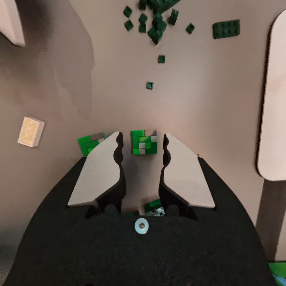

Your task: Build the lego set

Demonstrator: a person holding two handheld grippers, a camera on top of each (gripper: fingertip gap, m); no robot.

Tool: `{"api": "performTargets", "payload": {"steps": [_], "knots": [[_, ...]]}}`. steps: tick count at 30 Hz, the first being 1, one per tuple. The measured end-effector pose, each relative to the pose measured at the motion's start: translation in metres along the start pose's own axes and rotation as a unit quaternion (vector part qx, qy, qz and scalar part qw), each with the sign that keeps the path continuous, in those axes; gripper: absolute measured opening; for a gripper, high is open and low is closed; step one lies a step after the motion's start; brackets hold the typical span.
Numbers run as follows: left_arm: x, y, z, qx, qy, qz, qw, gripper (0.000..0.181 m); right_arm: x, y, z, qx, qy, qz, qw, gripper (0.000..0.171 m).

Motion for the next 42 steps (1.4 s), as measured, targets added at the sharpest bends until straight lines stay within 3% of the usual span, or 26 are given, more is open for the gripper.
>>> {"api": "performTargets", "payload": {"steps": [6,10,14,18,23,29,32,35,38,42], "knots": [[0.0,-0.003,0.006,0.003,-0.019,-0.011,1.0,0.027,-0.005,0.011,-0.006,0.02,-0.03,0.105,0.994,0.046],[-0.001,-0.003,0.006,0.017,-0.004,-0.008,1.0,0.029,-0.003,0.012,-0.003,0.016,-0.025,0.083,0.996,0.032],[-0.009,-0.001,0.009,0.109,0.105,0.027,0.988,0.035,0.006,0.003,0.012,0.042,-0.01,0.029,0.999,0.032],[-0.005,0.005,0.001,0.187,0.256,0.055,0.947,0.047,0.031,-0.015,0.039,0.101,-0.017,-0.047,0.994,0.032],[0.004,0.009,-0.009,0.214,0.318,0.041,0.923,0.052,0.052,-0.029,0.068,0.144,-0.051,-0.065,0.986,0.032],[0.004,0.013,-0.02,0.196,0.373,0.042,0.906,0.037,0.064,-0.034,0.086,0.157,-0.081,-0.056,0.983,0.032],[0.004,0.015,-0.024,0.196,0.4,0.051,0.894,0.013,0.064,-0.033,0.09,0.163,-0.082,-0.045,0.982,0.032],[0.004,0.015,-0.026,0.208,0.43,0.064,0.876,0.006,0.062,-0.031,0.091,0.159,-0.077,-0.045,0.983,0.032],[0.008,0.012,-0.022,0.23,0.426,0.057,0.873,0.006,0.063,-0.037,0.091,0.119,-0.076,-0.087,0.986,0.035],[0.014,0.005,-0.015,0.243,0.368,0.024,0.897,0.006,0.061,-0.055,0.093,0.017,-0.085,-0.171,0.981,0.041]]}}
Point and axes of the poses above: each gripper's, where its closed fingertips meet, y out along the fingers, x out of its top, z = x × y across the jaws, the point moved 6 cm from there along -y, back along the fingers, and after that the axes turned 4 degrees about z, right-handed, at the moved point
